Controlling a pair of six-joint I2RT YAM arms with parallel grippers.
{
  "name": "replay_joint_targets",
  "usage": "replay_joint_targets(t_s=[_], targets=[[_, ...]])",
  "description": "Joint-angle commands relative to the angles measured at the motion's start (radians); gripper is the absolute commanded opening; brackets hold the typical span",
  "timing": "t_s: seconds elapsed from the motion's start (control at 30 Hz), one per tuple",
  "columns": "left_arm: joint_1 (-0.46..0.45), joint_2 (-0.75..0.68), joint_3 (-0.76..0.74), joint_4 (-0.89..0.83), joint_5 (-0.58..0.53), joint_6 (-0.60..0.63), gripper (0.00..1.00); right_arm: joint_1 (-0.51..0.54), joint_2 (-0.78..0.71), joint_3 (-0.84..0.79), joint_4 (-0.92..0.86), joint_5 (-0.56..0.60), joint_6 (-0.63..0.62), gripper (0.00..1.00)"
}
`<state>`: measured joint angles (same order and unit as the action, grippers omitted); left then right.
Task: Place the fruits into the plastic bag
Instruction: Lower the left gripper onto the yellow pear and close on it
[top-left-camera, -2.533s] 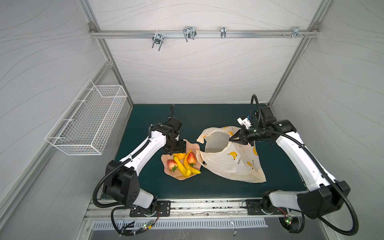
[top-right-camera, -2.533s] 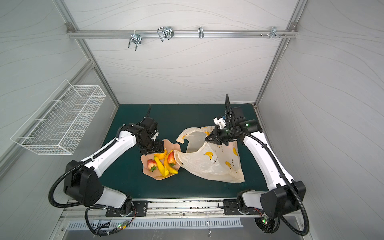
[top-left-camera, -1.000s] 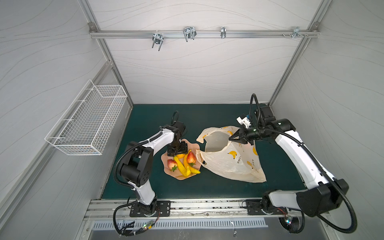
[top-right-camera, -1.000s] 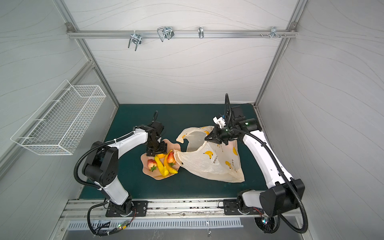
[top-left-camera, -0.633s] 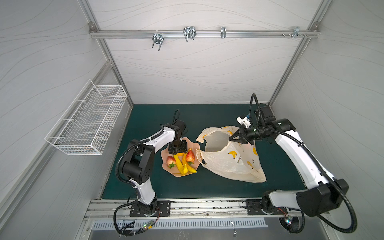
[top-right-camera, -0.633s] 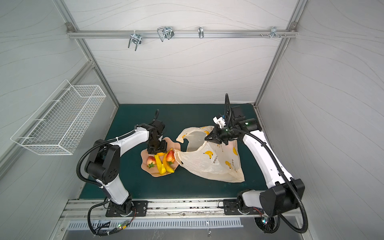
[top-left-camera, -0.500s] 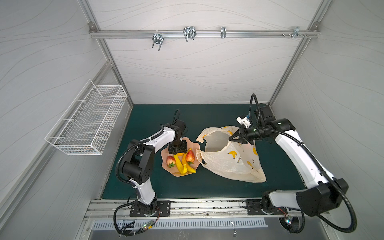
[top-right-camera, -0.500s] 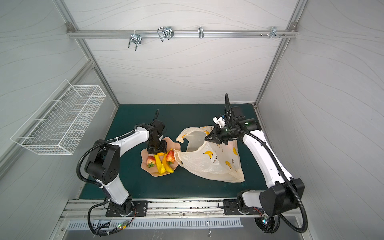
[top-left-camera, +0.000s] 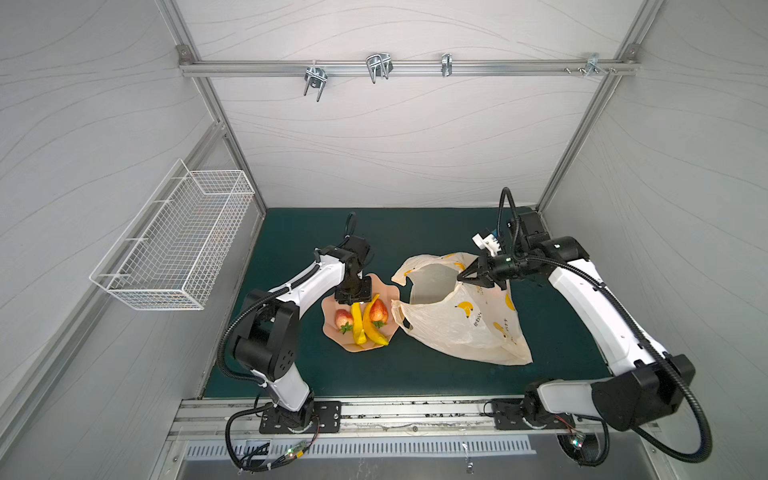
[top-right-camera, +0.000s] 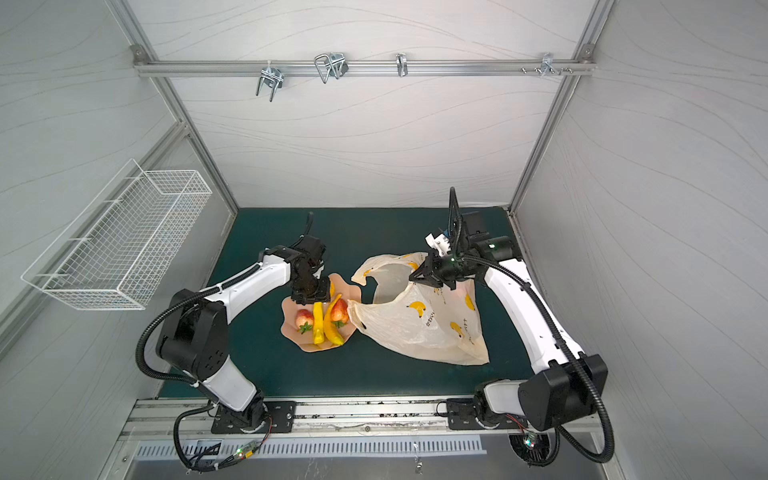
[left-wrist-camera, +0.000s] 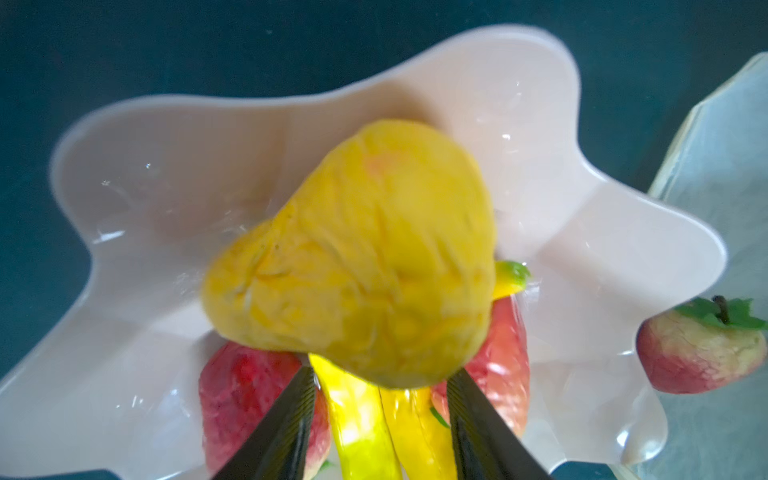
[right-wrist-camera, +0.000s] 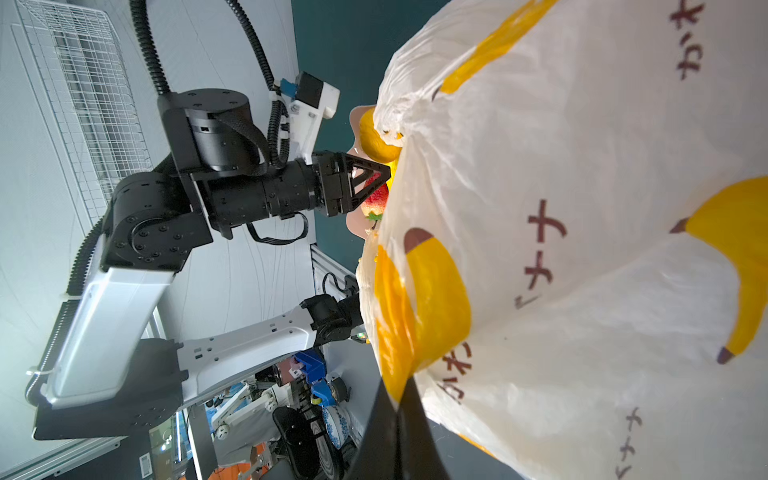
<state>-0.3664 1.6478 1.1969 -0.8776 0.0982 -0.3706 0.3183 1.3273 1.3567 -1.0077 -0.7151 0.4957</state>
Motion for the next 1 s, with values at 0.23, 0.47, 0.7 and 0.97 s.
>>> replay_joint_targets(t_s=[0.23,0.47,0.7,0.97], targets=[[0.006,-0.060,0.020,-0.048,0.003,0.015,0.58,-0.006,0.004,0.023,-0.028,-0.004,-0.023,0.00],[0.006,-0.029,0.083,-0.097,-0.040,0.080,0.77,-0.007,0.003,0.024,-0.028,-0.007,-0.022,0.00],[0.007,-0.005,0.136,-0.110,-0.034,0.238,0.82,-0.005,-0.001,0.023,-0.033,-0.006,-0.023,0.00],[0.020,0.044,0.197,-0.133,-0.035,0.369,0.82,-0.007,0.000,0.022,-0.033,-0.010,-0.020,0.00]])
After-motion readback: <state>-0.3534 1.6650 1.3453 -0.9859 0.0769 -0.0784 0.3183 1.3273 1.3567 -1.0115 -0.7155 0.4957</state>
